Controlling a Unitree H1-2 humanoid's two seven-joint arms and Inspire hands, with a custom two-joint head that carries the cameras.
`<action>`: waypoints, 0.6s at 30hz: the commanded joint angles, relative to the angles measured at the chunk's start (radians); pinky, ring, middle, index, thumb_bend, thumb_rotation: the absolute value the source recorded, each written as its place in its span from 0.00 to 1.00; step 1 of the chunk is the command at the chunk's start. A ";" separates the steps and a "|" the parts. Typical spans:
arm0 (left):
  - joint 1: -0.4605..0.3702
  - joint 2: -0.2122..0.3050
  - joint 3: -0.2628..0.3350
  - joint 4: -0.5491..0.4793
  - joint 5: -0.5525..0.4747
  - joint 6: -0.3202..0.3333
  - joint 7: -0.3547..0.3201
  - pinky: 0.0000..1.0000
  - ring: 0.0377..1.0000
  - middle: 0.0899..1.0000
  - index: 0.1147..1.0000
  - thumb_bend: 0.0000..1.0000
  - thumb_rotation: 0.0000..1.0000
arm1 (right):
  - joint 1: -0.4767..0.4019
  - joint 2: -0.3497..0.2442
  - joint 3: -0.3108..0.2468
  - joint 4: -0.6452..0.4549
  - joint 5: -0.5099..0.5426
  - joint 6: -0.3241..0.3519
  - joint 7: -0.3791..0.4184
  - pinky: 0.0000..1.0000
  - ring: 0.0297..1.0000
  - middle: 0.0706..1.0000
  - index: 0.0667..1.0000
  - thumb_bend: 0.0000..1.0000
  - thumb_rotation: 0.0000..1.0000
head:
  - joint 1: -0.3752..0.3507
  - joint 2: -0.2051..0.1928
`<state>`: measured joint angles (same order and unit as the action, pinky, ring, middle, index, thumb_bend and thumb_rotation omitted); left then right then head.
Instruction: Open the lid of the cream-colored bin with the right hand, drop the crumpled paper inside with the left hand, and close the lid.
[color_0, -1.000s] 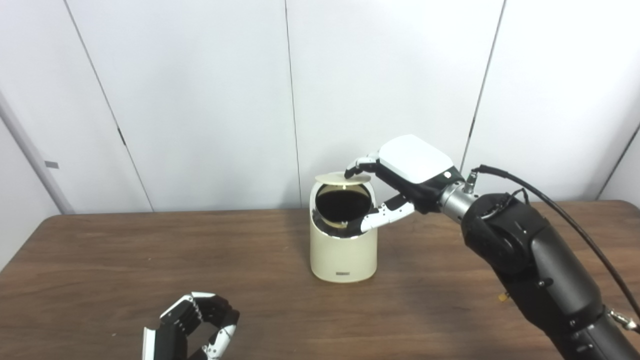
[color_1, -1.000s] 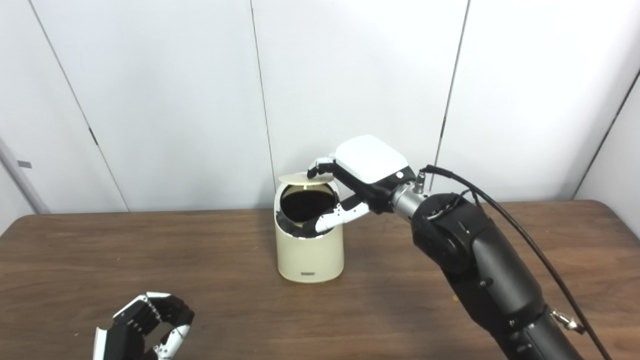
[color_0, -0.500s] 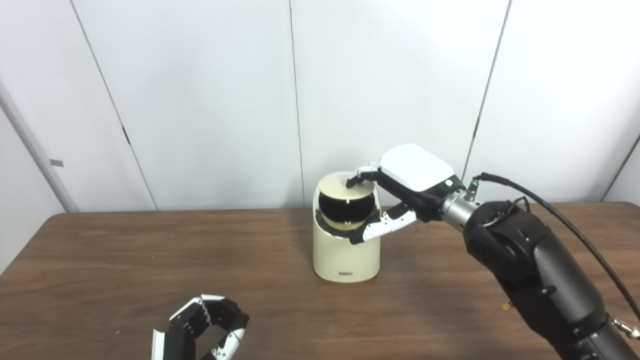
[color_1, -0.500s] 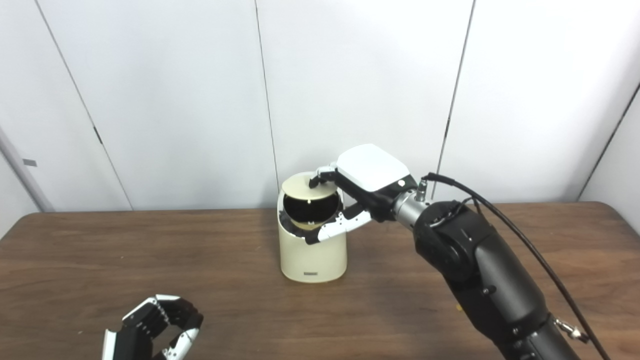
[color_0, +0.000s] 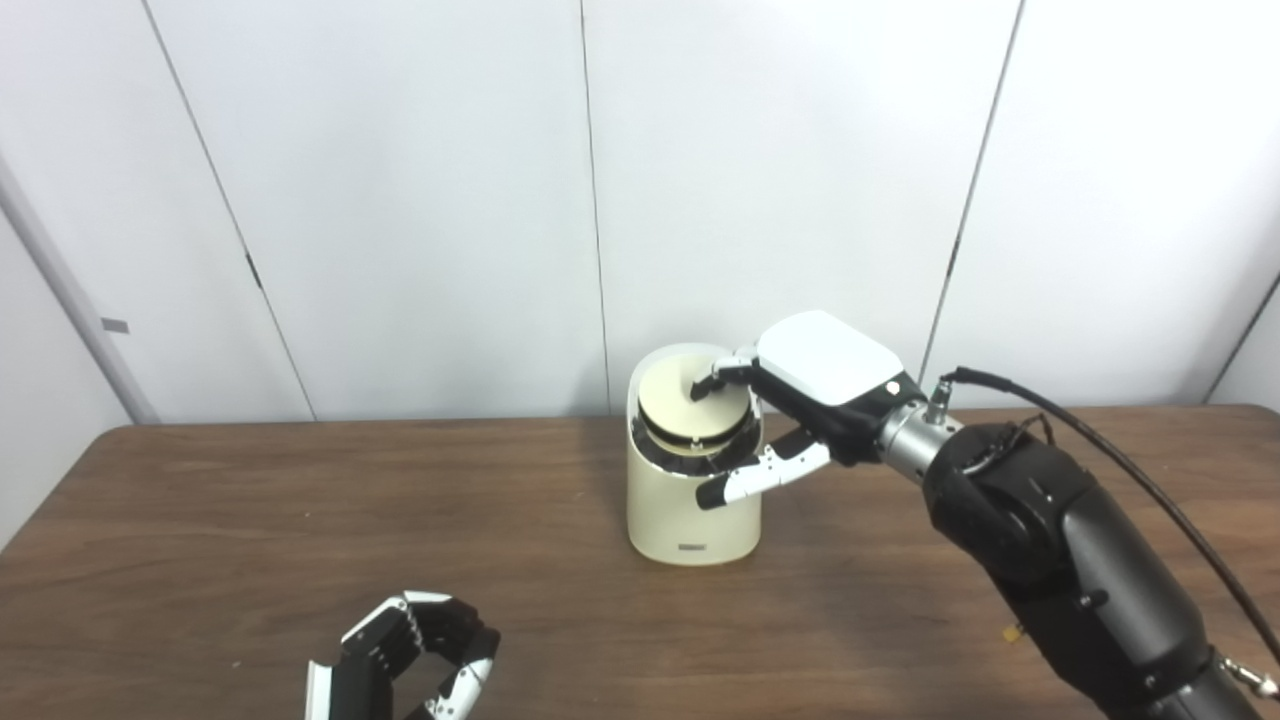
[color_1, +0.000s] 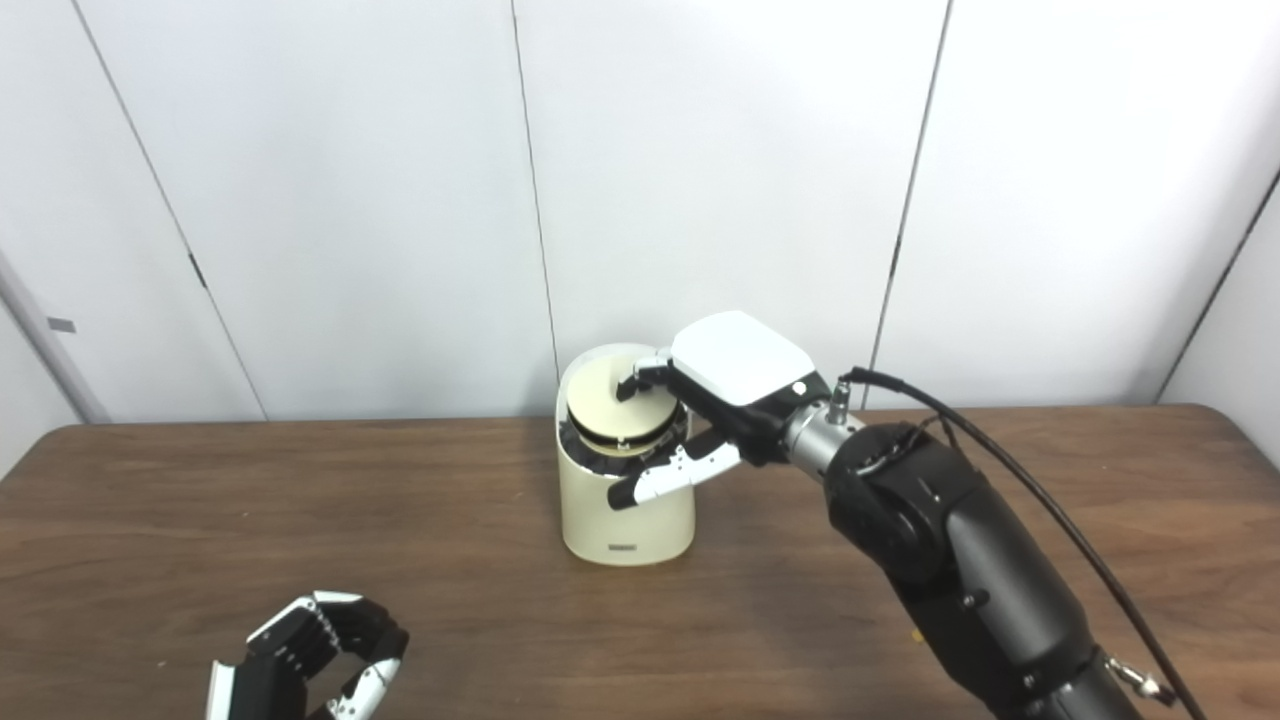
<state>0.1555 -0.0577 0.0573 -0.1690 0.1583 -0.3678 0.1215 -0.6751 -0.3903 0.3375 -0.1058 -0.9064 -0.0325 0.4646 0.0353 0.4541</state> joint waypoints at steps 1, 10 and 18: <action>-0.001 -0.002 -0.004 -0.027 0.009 -0.003 0.006 0.38 0.43 0.44 0.42 0.48 0.06 | -0.032 0.003 -0.005 -0.027 0.009 -0.009 -0.015 0.66 0.73 0.73 0.71 0.91 0.94 | 0.001 0.002; -0.001 -0.004 -0.007 -0.034 0.004 0.008 0.004 0.38 0.43 0.44 0.42 0.48 0.05 | -0.024 0.009 0.003 -0.019 0.026 -0.030 -0.020 0.64 0.73 0.72 0.70 0.90 0.92 | 0.002 0.004; -0.003 -0.004 -0.007 -0.030 0.009 0.007 0.007 0.38 0.43 0.44 0.42 0.48 0.06 | -0.033 0.013 0.012 -0.015 0.021 -0.037 -0.026 0.65 0.73 0.73 0.70 0.88 0.91 | 0.001 0.001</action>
<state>0.1590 -0.0592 0.0555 -0.1748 0.1588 -0.3462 0.1215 -0.6728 -0.3813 0.3499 -0.1055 -0.8942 -0.0494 0.4579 0.0353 0.4541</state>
